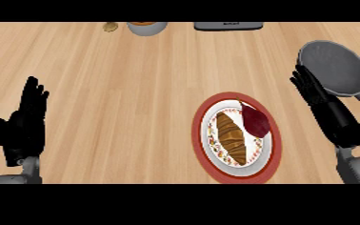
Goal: Pick the croissant from the plate and place it in the pan
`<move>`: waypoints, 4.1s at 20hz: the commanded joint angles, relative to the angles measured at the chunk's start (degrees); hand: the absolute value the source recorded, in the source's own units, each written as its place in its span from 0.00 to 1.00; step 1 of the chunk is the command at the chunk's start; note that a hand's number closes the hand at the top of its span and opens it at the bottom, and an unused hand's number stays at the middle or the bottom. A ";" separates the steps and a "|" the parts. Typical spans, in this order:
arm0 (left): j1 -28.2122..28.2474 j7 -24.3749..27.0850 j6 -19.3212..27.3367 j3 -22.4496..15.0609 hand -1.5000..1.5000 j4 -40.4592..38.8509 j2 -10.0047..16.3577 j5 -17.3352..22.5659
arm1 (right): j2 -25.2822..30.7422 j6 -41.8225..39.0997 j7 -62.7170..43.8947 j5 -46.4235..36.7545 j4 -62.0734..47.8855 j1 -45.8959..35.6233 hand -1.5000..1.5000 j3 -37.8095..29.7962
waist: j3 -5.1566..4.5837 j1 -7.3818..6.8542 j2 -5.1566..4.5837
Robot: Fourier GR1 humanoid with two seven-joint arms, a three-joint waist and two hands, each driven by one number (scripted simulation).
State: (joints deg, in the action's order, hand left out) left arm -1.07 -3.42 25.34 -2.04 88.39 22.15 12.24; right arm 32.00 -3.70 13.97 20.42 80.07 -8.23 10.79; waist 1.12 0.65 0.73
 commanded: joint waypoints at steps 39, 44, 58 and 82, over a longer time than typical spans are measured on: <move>0.05 8.82 -15.35 -14.24 0.50 5.58 -9.64 -2.99 | 1.72 -17.69 8.46 -50.75 -4.49 -18.29 0.00 25.07 | -1.11 -1.03 -0.60; -0.27 9.95 -16.55 -12.64 0.50 3.45 -10.59 -4.10 | -1.43 -22.47 3.19 -54.61 -1.66 -17.30 0.00 23.85 | -1.13 -0.66 -0.63; -1.25 8.75 -18.58 -10.70 0.50 2.01 -15.55 -8.15 | -10.98 -26.04 8.32 -64.16 -8.49 -15.73 0.00 14.25 | -1.12 -0.81 -0.72; -0.89 8.00 -20.61 -8.56 0.50 2.73 -17.63 -11.32 | -17.97 -12.49 17.84 -83.15 -24.43 -16.71 1.00 15.62 | -1.11 -0.84 -0.70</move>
State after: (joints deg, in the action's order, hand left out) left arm -2.15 6.32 3.79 -10.17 89.30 5.16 2.15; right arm 14.36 -16.76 31.46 -60.81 56.86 -27.35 26.18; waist -0.52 -0.27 1.04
